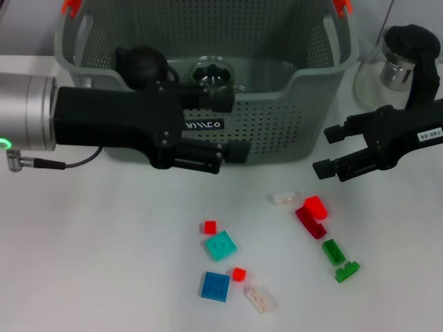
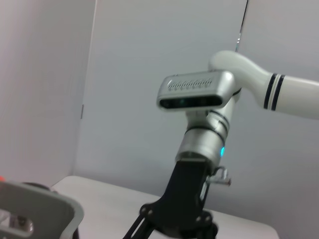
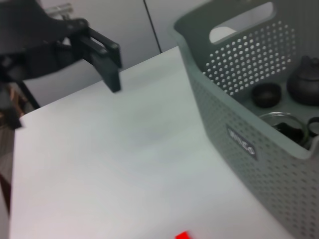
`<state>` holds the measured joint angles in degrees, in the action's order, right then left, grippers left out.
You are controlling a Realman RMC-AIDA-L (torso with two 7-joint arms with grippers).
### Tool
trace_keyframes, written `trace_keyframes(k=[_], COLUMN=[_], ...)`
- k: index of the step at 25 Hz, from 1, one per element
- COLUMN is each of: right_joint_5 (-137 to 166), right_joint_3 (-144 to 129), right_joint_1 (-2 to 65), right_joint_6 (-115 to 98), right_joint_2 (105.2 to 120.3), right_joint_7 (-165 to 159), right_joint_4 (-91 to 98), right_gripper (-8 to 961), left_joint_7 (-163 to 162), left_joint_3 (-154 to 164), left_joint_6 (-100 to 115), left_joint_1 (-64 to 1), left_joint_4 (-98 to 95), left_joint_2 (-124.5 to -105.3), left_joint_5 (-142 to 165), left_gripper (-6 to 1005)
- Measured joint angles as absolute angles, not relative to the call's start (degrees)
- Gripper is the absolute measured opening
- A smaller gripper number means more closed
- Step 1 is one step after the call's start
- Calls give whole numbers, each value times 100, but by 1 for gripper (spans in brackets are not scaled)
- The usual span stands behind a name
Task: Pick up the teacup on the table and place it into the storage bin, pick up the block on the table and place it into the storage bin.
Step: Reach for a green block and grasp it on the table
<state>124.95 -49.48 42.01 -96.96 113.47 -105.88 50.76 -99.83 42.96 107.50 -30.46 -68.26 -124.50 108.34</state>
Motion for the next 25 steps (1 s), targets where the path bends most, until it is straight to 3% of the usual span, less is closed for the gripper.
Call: trace_keyframes(k=[15,19,25], right_joint_5=[14087,14520,15200], right_joint_3=[-5186,-5515,-5922], right_joint_1=[4378,4520,4687], right_joint_6=[-10998,-11030,-11060], right_joint_2=[11413,11519,11804], right_joint_7=[-12498,-12839,-13188], right_joint_4=[6282,6214,6181], right_gripper=[945,945,945], left_joint_7=[-8610,-8392,-8246], left_joint_3=[3480,3454,3446], left_joint_6=[10617,10558,10469], left_joint_1=[-2780,-2746,-2720], left_joint_4=[-6311,-6209,-6111], left_joint_2=[-12436,-12438,-12452], left_joint_5=[10960,11032,11255], left_gripper=[861,861,861])
